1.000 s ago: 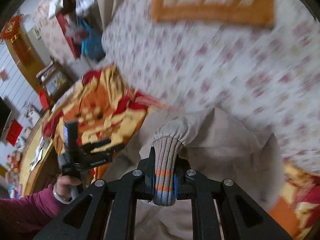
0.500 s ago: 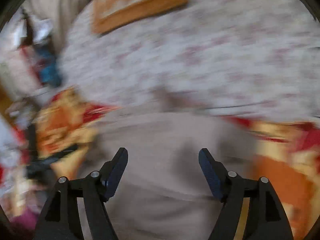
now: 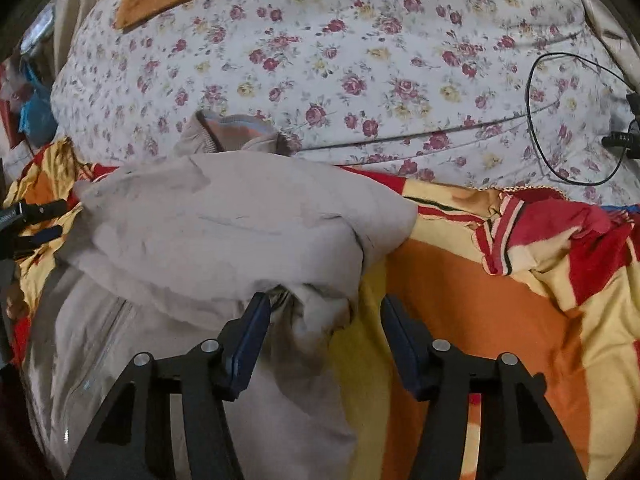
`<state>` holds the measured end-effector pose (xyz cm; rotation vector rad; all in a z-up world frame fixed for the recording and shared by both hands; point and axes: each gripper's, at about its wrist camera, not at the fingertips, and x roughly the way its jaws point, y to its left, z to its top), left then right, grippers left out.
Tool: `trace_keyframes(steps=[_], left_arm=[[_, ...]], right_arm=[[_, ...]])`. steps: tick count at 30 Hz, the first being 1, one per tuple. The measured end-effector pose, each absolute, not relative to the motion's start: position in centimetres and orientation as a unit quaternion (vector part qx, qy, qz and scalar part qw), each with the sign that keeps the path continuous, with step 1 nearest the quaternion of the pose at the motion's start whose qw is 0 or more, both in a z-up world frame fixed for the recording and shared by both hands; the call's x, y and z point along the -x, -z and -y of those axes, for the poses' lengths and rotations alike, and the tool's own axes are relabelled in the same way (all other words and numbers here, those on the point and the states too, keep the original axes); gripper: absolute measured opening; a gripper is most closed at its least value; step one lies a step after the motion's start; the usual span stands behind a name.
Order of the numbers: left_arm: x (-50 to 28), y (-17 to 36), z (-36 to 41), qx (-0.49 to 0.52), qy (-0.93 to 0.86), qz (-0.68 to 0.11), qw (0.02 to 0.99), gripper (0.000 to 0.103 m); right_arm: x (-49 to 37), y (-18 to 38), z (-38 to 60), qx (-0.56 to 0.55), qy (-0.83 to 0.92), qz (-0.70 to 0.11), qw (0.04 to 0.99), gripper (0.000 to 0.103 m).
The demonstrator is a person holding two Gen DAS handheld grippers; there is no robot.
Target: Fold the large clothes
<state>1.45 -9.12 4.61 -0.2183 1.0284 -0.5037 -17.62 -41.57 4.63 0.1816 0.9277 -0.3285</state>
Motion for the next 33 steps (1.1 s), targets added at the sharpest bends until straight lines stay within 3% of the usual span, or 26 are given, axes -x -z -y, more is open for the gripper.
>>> trace_keyframes(steps=[4, 6, 7, 9, 16, 22, 26, 30, 33], left_arm=[[-3.0, -3.4, 12.6, 0.098, 0.239, -0.514, 0.818, 0.084], [-3.3, -3.3, 14.0, 0.099, 0.252, -0.522, 0.809, 0.033], [-3.5, -3.7, 14.9, 0.085, 0.253, -0.533, 0.803, 0.013], [-3.3, -5.9, 15.4, 0.098, 0.267, -0.514, 0.809, 0.013], [-0.4, -19.5, 16.8, 0.120, 0.352, -0.403, 0.836, 0.010], [2.7, -26.5, 16.8, 0.133, 0.395, -0.344, 0.842, 0.010], [3.0, -25.7, 16.4, 0.114, 0.387, -0.347, 0.847, 0.010], [1.9, -20.8, 15.5, 0.104, 0.347, -0.383, 0.849, 0.010], [0.9, -15.0, 14.6, 0.090, 0.315, -0.428, 0.842, 0.010]], right_arm=[[17.9, -3.7, 42.6, -0.124, 0.156, -0.440, 0.876, 0.060], [18.1, -3.5, 43.2, -0.133, 0.160, -0.440, 0.873, 0.060], [18.2, -3.5, 43.3, -0.135, 0.161, -0.441, 0.873, 0.061], [18.6, -3.7, 43.5, -0.145, 0.155, -0.437, 0.874, 0.062], [18.3, -4.1, 42.1, -0.152, 0.128, -0.422, 0.884, 0.083], [16.7, -2.3, 43.0, -0.175, 0.191, -0.416, 0.872, 0.083], [19.2, -3.0, 44.1, -0.184, 0.242, -0.406, 0.862, 0.083], [21.0, -4.3, 45.3, -0.189, 0.288, -0.388, 0.855, 0.083], [21.8, -3.6, 47.4, -0.234, 0.279, -0.422, 0.830, 0.083]])
